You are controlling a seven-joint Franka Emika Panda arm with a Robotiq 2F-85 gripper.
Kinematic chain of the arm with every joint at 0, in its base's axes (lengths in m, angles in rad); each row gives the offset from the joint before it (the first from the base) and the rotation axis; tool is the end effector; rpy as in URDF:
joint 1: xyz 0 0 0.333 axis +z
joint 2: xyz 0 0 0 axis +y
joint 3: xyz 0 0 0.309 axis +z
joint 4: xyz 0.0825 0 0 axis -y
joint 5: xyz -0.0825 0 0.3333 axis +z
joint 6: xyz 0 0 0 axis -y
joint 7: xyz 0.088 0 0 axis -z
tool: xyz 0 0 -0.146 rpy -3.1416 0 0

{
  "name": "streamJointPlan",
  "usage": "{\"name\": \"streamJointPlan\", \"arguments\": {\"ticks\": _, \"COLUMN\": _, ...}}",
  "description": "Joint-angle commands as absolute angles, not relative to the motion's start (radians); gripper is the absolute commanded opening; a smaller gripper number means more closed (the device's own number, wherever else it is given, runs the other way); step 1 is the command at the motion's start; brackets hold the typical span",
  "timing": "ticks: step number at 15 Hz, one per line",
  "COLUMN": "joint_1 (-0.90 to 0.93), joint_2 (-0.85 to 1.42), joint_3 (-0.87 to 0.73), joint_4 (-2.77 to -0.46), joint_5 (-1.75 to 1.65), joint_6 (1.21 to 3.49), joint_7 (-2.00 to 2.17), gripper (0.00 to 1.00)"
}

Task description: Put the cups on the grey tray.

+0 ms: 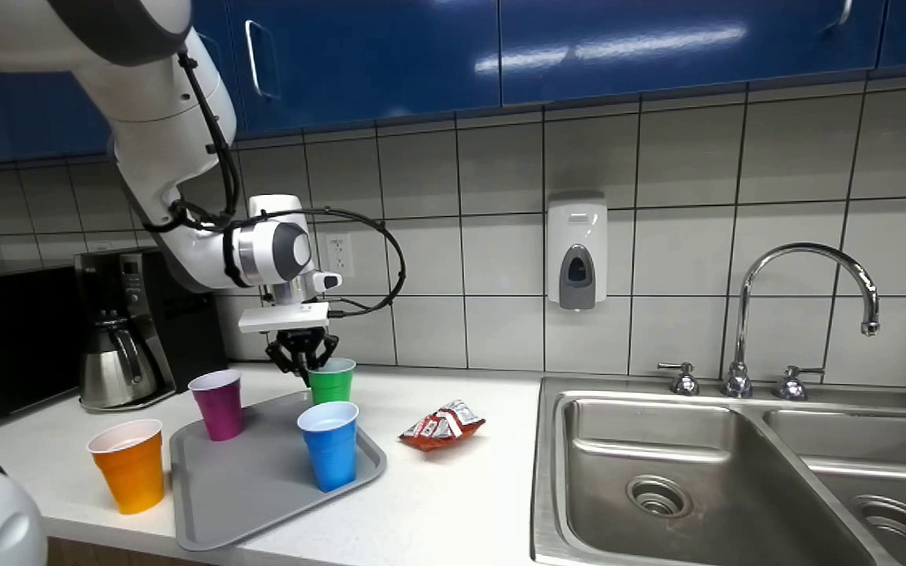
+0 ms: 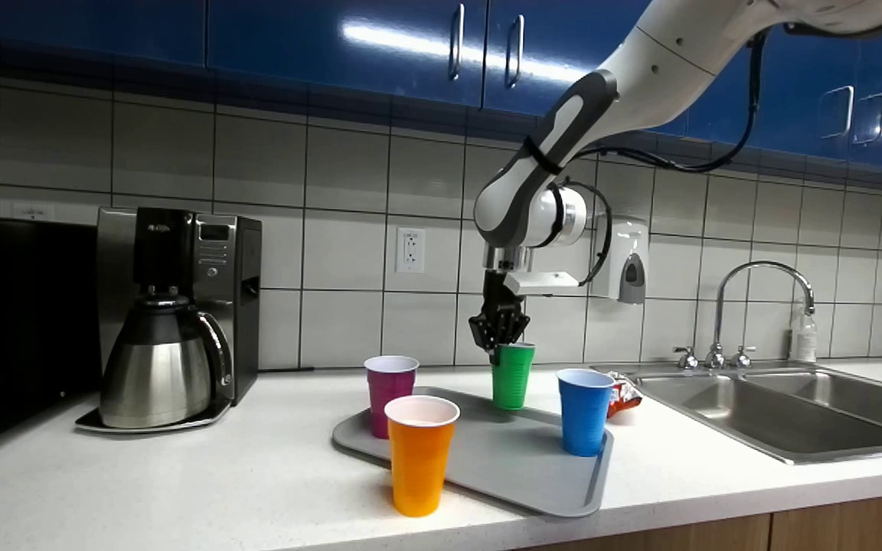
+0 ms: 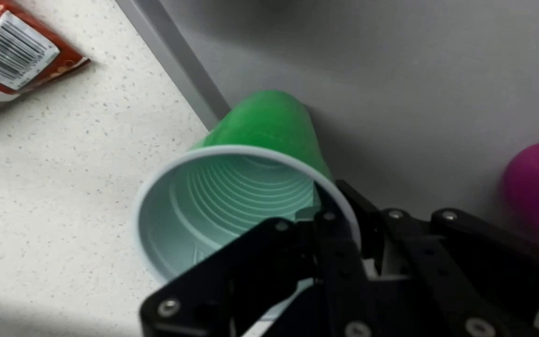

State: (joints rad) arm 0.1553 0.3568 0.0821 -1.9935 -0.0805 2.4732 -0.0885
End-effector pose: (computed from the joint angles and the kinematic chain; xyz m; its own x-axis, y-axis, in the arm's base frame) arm 0.5700 0.1345 0.2847 0.9213 0.3696 0.1206 0.3675 -0.9292 0.0395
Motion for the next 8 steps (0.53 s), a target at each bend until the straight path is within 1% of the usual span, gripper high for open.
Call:
{"name": "streamJointPlan", "arguments": {"ticks": 1, "joint_1": 0.163, "joint_2": 0.335, "joint_3": 0.085, "joint_4": -2.054, "joint_5": -0.145, "joint_6": 2.551, "joint_7": -0.088, "gripper": 0.01}}
{"name": "streamJointPlan", "arguments": {"ticks": 8, "joint_1": 0.164, "joint_2": 0.340, "joint_3": 0.088, "joint_4": -2.085, "joint_5": -0.176, "joint_6": 2.591, "joint_7": -0.097, "gripper": 0.01}}
